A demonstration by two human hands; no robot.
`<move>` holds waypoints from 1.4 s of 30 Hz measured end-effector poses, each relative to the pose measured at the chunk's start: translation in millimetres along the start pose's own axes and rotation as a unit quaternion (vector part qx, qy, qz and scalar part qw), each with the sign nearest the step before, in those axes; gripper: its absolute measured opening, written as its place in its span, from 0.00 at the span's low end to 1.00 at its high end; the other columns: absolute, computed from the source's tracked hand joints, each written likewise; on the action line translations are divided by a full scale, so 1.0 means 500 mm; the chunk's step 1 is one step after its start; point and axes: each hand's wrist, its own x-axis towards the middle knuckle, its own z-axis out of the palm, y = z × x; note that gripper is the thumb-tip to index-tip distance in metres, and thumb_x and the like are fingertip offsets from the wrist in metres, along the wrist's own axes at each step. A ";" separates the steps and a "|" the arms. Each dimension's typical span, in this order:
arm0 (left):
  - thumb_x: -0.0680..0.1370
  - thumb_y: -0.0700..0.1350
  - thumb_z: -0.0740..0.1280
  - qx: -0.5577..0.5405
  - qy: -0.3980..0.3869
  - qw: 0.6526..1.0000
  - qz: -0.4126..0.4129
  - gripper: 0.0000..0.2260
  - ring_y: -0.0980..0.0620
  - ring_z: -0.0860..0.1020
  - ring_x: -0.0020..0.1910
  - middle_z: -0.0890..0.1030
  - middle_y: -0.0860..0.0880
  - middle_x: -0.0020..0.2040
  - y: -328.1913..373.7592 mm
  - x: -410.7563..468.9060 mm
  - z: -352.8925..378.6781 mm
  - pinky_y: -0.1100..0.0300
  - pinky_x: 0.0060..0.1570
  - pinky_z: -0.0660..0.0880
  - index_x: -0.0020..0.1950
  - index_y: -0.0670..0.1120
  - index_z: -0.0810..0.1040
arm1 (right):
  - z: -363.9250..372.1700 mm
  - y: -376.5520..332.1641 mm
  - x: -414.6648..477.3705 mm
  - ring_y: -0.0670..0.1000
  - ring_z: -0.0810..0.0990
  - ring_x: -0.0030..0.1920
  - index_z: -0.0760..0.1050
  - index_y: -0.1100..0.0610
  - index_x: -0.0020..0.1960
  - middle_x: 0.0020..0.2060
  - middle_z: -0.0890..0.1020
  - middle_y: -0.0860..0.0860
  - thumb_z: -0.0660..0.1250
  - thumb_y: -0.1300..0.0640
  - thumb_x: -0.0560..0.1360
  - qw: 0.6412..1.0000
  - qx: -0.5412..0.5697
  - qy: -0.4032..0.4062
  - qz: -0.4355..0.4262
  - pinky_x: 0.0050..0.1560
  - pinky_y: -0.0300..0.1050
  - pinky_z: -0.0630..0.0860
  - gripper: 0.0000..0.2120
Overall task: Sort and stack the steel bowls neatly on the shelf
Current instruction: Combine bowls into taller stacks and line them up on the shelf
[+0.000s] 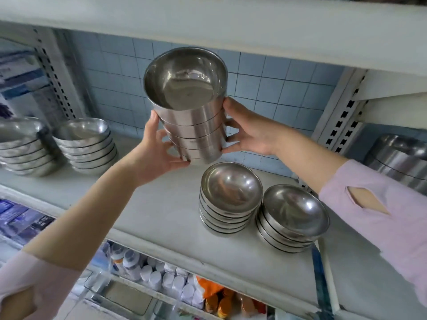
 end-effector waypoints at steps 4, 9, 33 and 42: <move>0.65 0.77 0.59 -0.005 0.014 0.999 0.034 0.43 0.36 0.79 0.59 0.75 0.43 0.68 0.003 -0.056 -0.048 0.42 0.60 0.75 0.71 0.49 0.71 | 0.060 -0.013 0.018 0.54 0.76 0.57 0.68 0.36 0.57 0.56 0.72 0.41 0.54 0.40 0.82 0.999 -0.015 -0.048 -0.001 0.64 0.63 0.75 0.07; 0.72 0.74 0.51 0.005 0.009 0.999 0.035 0.39 0.36 0.80 0.58 0.77 0.41 0.66 0.011 -0.107 -0.117 0.43 0.60 0.74 0.69 0.46 0.74 | 0.146 -0.016 0.034 0.57 0.71 0.65 0.66 0.39 0.62 0.56 0.71 0.42 0.53 0.41 0.83 0.998 -0.011 -0.060 0.006 0.65 0.65 0.74 0.10; 0.57 0.74 0.60 0.101 -0.183 0.966 -0.154 0.43 0.43 0.82 0.57 0.75 0.47 0.67 -0.098 -0.364 -0.200 0.50 0.54 0.80 0.70 0.58 0.70 | 0.460 0.270 -0.283 0.63 0.80 0.64 0.70 0.45 0.73 0.71 0.75 0.55 0.79 0.31 0.56 0.965 0.188 0.182 0.024 0.62 0.68 0.76 0.50; 0.63 0.74 0.58 0.100 -0.231 0.951 -0.180 0.38 0.46 0.82 0.56 0.77 0.48 0.65 -0.174 -0.434 0.049 0.48 0.57 0.78 0.69 0.56 0.72 | 0.363 0.287 -0.552 0.60 0.79 0.65 0.68 0.42 0.74 0.72 0.74 0.54 0.77 0.28 0.55 0.948 0.176 0.262 0.038 0.62 0.66 0.76 0.50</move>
